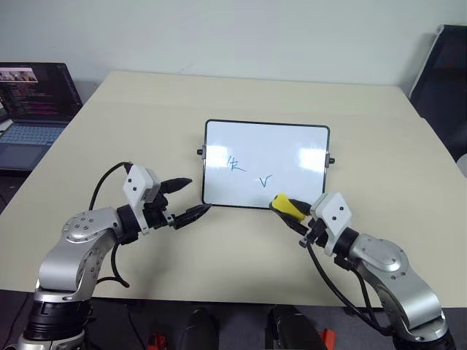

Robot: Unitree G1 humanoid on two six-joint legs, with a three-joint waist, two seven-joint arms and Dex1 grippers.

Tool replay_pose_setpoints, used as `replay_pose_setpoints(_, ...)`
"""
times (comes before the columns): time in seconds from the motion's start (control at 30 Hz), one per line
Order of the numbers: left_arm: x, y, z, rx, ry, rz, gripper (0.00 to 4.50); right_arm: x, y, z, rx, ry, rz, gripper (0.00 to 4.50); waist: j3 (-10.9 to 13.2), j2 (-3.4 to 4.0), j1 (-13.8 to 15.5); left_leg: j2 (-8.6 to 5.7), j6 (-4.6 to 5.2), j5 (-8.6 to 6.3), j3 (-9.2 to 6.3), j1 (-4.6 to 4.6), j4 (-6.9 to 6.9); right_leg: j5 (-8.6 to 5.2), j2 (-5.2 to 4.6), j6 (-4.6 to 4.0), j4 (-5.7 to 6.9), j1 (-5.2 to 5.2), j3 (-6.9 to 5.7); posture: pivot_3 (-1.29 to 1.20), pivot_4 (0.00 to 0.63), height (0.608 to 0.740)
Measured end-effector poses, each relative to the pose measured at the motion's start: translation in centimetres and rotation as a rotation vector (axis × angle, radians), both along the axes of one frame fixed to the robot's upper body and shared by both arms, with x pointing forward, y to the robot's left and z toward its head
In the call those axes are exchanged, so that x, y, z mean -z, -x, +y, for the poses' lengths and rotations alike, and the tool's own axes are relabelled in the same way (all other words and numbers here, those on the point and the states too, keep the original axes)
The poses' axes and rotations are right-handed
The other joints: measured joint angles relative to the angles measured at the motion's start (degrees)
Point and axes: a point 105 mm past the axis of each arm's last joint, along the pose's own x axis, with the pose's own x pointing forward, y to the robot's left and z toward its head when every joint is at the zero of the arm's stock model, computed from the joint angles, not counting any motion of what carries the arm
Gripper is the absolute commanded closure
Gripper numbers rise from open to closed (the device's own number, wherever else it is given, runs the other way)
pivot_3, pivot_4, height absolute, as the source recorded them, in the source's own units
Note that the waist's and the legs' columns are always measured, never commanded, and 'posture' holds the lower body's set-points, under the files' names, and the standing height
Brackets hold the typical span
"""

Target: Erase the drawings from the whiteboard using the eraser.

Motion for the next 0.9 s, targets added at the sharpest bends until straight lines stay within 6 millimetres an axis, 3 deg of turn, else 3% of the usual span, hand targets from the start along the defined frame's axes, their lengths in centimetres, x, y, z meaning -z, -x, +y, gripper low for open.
replay_pose_setpoints(0.4,0.4,-0.4,0.4,0.011,-0.019,0.005,0.0,-1.3,-0.5,0.5,-0.01,0.01,-0.056,3.36,0.0,0.0,-0.1,0.0,0.0,0.0,0.0,0.01,0.02,0.01,0.0,0.01,0.02,0.01,-0.01,0.0,0.15,0.74)
replay_pose_setpoints(0.7,1.4,-0.4,0.0,0.089,-0.065,0.015,0.0,-2.4,-5.8,3.3,0.014,0.209,-0.229,3.36,0.0,0.0,-0.1,0.0,0.01,0.01,-0.01,0.0,0.03,0.04,0.01,0.03,0.04,0.0,-0.03,0.0,0.15,0.74)
replay_pose_setpoints(0.9,2.0,-0.2,-0.1,0.131,-0.106,0.009,0.0,-2.1,-9.0,3.0,0.092,0.321,-0.262,3.36,0.0,0.01,0.0,0.0,0.01,0.0,-0.03,-0.02,-0.02,0.29,0.01,0.12,0.04,-0.02,-0.1,0.0,0.15,0.74)
